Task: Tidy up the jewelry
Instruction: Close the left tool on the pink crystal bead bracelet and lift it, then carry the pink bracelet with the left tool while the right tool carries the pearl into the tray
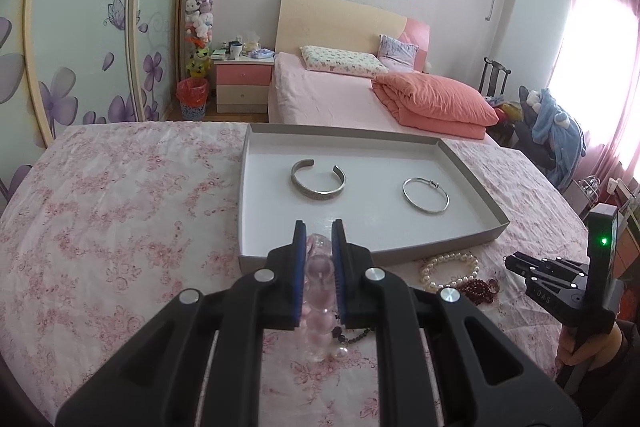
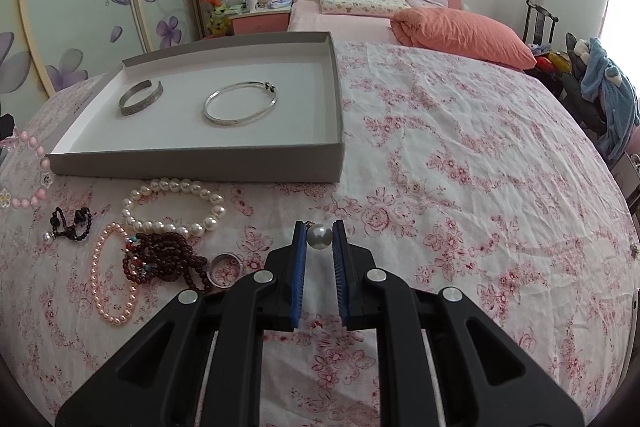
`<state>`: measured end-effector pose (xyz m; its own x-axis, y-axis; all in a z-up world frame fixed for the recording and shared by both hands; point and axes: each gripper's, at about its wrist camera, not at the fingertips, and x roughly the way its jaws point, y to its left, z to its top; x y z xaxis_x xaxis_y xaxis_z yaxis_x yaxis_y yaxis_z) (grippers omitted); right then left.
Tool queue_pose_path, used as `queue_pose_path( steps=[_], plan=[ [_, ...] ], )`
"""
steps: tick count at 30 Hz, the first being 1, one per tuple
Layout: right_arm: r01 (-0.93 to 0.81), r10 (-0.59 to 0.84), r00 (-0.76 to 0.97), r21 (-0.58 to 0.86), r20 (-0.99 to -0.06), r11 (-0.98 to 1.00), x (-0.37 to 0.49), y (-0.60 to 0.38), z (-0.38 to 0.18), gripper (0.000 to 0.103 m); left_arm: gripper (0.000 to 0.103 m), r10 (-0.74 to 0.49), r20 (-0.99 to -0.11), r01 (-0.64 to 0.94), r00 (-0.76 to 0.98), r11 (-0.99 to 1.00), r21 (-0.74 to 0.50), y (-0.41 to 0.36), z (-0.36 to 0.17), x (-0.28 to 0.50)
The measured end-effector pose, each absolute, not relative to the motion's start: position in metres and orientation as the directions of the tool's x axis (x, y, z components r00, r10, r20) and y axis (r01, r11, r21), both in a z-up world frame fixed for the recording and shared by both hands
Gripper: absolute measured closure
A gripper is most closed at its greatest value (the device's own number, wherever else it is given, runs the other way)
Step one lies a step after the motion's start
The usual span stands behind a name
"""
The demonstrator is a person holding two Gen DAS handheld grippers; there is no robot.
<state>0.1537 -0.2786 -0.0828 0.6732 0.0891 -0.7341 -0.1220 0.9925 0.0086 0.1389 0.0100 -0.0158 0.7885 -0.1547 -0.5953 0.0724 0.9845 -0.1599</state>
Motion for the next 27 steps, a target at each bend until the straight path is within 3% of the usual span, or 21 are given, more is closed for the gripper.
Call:
queue_pose_path(
  steps=[15,27],
  plan=[
    [-0.183,0.157,0.765,0.022,-0.624,0.983,0.137,-0.257,-0.044,0.089,0.09,-0.151,-0.56,0.066,0.815,0.983,-0.17,0.011,-0.008,0.13],
    [-0.229,0.224,0.858,0.046,-0.462,0.972,0.119,-0.239,0.001,0.089,0.09,-0.147,-0.502,0.074,0.852,0.984,-0.162,0.001,0.012,0.121]
  ],
)
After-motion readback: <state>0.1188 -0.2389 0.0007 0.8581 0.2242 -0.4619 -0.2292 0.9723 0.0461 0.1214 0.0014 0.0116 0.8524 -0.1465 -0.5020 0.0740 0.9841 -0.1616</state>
